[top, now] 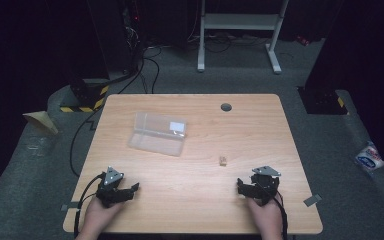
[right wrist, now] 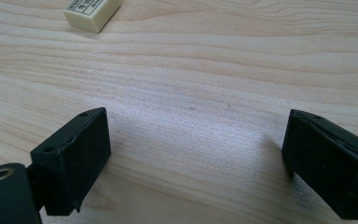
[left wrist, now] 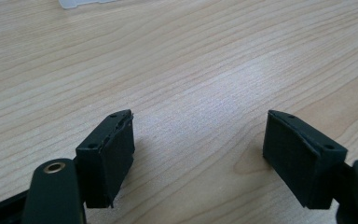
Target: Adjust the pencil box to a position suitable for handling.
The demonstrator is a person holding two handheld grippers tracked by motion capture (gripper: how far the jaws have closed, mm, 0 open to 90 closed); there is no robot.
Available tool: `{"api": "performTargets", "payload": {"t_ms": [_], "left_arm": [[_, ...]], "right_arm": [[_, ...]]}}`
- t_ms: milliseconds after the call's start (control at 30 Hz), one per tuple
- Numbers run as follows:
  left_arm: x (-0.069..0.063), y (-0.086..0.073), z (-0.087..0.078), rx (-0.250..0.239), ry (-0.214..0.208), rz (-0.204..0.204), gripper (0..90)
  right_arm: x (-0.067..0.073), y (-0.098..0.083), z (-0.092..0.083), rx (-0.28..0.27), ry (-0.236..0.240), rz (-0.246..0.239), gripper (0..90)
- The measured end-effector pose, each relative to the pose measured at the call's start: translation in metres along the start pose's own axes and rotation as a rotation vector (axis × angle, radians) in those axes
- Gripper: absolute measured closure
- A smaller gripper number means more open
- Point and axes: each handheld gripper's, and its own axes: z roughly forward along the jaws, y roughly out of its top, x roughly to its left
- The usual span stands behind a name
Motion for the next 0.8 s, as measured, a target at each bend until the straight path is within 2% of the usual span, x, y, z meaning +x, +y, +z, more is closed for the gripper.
{"api": "performTargets", "payload": {"t_ms": [600,800], "left_arm": [[0.0000,0.0000,-0.0001,0.001,-0.001,0.000,24.8],[0.0000,-0.0001,0.0001,-0.001,0.000,-0.001,24.8]], "right_arm": [[-0.0007,-0.0001,0.0000,-0.002,0.007,-0.012,7.8],[0.0005,-0.0012,-0.0021,-0.013,0.019,-0.028,13.6]]}}
